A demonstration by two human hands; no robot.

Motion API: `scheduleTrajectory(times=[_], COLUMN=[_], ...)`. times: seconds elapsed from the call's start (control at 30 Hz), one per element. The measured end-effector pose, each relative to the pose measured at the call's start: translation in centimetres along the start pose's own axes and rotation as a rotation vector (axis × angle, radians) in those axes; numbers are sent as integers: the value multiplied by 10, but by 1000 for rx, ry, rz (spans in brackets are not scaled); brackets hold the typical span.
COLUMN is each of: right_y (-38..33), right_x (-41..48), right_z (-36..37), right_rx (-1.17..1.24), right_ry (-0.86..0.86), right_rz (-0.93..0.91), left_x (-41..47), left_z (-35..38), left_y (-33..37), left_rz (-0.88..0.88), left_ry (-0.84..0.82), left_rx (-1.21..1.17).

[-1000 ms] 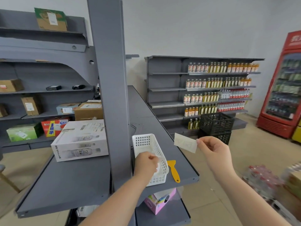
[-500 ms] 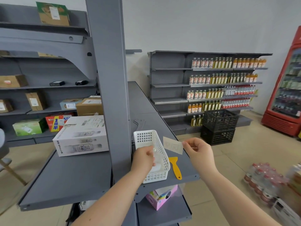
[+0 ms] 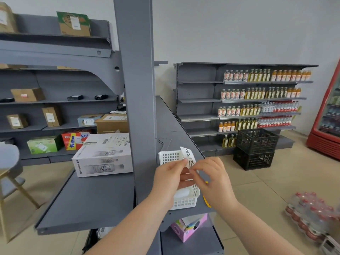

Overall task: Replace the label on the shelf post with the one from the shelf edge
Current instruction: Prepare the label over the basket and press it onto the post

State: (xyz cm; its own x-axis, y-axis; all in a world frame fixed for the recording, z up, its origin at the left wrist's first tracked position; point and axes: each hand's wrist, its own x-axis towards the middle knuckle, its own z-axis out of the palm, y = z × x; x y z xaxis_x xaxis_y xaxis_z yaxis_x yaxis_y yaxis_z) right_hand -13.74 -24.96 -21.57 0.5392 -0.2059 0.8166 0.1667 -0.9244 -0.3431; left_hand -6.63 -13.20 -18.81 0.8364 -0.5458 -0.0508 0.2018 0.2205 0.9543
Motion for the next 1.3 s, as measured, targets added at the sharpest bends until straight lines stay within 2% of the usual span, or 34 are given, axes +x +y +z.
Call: scheduleTrajectory(times=[0.13, 0.2, 0.3, 0.4, 0.57, 0.93, 1.3], right_y=[-10, -16, -27, -35, -56, -83, -129], right_x=[3, 12, 34, 64, 93, 126, 221], right_z=[0, -6, -16, -22, -19, -9, -44], right_rx=[-28, 24, 125, 261, 552, 430, 406], right_ry=[-6, 25, 74, -39, -176, -123, 19], right_rz=[-172, -166, 92, 352, 510, 308, 10], left_x=[-11, -14, -18, -22, -28, -31, -20], left_z=[-14, -21, -31, -41, -53, -67, -50], left_y=[8, 14, 27, 40, 55, 92, 188], left_rz=[42, 79, 121, 162, 212, 335, 782], left_ry=[4, 9, -15, -32, -27, 32, 262], left_rx=[-19, -6, 20, 46, 81, 191, 588])
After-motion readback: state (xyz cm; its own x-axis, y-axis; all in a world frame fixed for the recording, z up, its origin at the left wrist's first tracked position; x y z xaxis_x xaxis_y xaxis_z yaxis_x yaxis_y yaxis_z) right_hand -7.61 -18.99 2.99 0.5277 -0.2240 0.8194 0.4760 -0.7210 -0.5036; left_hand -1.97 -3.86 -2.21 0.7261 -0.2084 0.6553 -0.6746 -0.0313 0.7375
